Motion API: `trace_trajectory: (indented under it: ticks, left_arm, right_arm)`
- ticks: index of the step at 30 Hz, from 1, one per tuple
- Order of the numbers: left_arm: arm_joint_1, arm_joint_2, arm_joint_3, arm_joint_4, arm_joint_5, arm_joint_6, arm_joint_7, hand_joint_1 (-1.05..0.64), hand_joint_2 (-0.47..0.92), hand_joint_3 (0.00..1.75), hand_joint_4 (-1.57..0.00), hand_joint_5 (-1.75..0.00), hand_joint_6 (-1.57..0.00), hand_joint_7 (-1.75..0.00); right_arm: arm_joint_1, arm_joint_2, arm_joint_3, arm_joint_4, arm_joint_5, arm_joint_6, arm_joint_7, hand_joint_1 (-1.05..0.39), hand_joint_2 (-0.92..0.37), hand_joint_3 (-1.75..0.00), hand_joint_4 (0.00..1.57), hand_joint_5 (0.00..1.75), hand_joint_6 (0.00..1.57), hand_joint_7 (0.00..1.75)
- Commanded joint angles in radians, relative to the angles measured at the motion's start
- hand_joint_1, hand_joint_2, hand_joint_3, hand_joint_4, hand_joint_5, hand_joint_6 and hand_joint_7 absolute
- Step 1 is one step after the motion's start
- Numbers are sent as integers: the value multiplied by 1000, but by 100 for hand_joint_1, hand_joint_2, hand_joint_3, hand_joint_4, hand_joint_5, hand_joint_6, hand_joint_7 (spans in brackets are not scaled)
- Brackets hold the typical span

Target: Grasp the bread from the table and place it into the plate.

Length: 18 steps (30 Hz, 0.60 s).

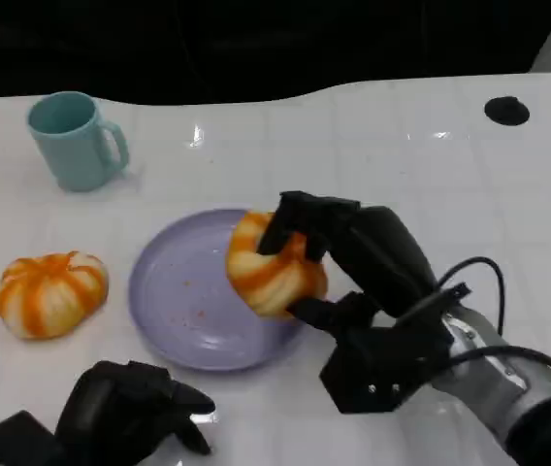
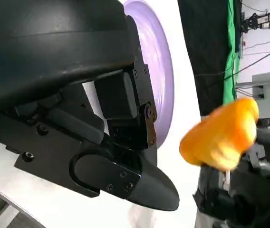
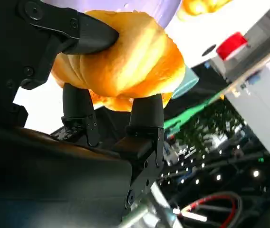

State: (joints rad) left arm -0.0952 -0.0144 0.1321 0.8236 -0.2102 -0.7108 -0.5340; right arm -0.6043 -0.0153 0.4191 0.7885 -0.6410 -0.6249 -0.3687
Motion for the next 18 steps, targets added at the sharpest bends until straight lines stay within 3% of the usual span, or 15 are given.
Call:
trace_trajectory:
  ticks: [1,5,9,12,13,14,16,18]
  left_arm:
    - [1,15,0,5,12,-12,18,-105,92,0,-139,-85,-157,-23]
    - [3,12,0,1,5,-6,13,-105,91,0,-140,-85,-157,-24]
    - [4,12,-1,-1,6,-5,16,-105,91,0,-140,-84,-157,-24]
    - [5,13,-2,-1,10,-6,21,-105,91,0,-140,-84,-157,-24]
    - [4,13,-2,0,8,-7,19,-105,91,0,-140,-84,-157,-24]
    - [4,13,-2,2,8,-9,18,-105,91,0,-140,-84,-157,-24]
    - [4,13,-2,2,10,-10,20,-105,92,0,-140,-84,-157,-24]
    - [5,14,-4,1,14,-11,26,-105,92,0,-140,-84,-157,-24]
  right_arm:
    - [-76,38,22,106,-19,11,-54,-9,-25,-142,95,175,83,155]
    - [-108,66,35,180,-8,20,-50,-10,-31,-137,91,175,81,152]
    - [-124,90,36,226,-1,41,-45,-10,-37,-119,80,158,81,106]
    - [-133,84,56,226,-17,92,2,-22,-56,-82,48,106,61,54]
    - [-133,78,66,215,-27,116,20,-27,-68,-61,34,81,54,36]
    - [-131,71,76,199,-36,141,39,-31,-79,-40,29,65,51,24]
    - [-124,60,89,169,-43,171,65,-40,-89,-21,17,45,43,10]
    - [-115,52,95,144,-47,187,82,-45,-91,-19,11,40,39,5]
